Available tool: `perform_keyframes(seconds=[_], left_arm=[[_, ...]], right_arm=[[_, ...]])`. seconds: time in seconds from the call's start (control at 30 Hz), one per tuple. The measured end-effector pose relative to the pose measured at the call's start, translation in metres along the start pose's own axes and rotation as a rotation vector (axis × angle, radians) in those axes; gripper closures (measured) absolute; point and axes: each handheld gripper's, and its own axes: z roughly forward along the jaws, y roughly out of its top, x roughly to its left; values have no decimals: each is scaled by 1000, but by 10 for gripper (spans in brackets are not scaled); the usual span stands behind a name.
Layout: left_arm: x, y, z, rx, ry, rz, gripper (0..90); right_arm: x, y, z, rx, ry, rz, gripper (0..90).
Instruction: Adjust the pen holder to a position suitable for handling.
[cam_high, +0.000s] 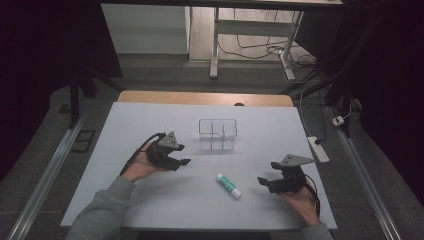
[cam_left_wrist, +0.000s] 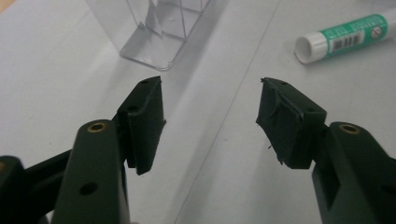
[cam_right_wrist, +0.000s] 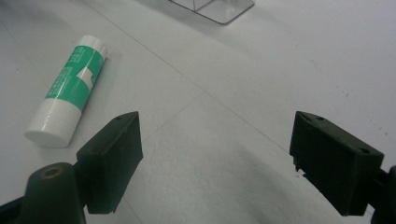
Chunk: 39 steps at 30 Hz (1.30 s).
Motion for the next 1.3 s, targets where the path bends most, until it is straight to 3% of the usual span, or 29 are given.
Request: perform_keyframes(seconds=[0.33,0.63,0.83,0.93,1.07,1.2,1.3], left_arm=[[-8,8,-7,-11,-26,53,388],[-20,17,0,16,-67,117,381],[-19,20,6,13,-99,125,381],[-20,16,5,47,-80,125,360],[-24,7,-1,29,-77,99,362],[-33,10,2,23,-104,146,361],[-41,20,7,27,-126,207,361]], right_arm=[[0,0,1,3,7,0,171],[-1,0,1,6,6,-2,174],[-1,-1,-2,7,-2,9,175],[1,-1,-3,6,0,11,178],[3,0,-2,0,10,4,179],[2,2,1,-3,18,-1,181],[2,4,4,-1,21,-5,182]])
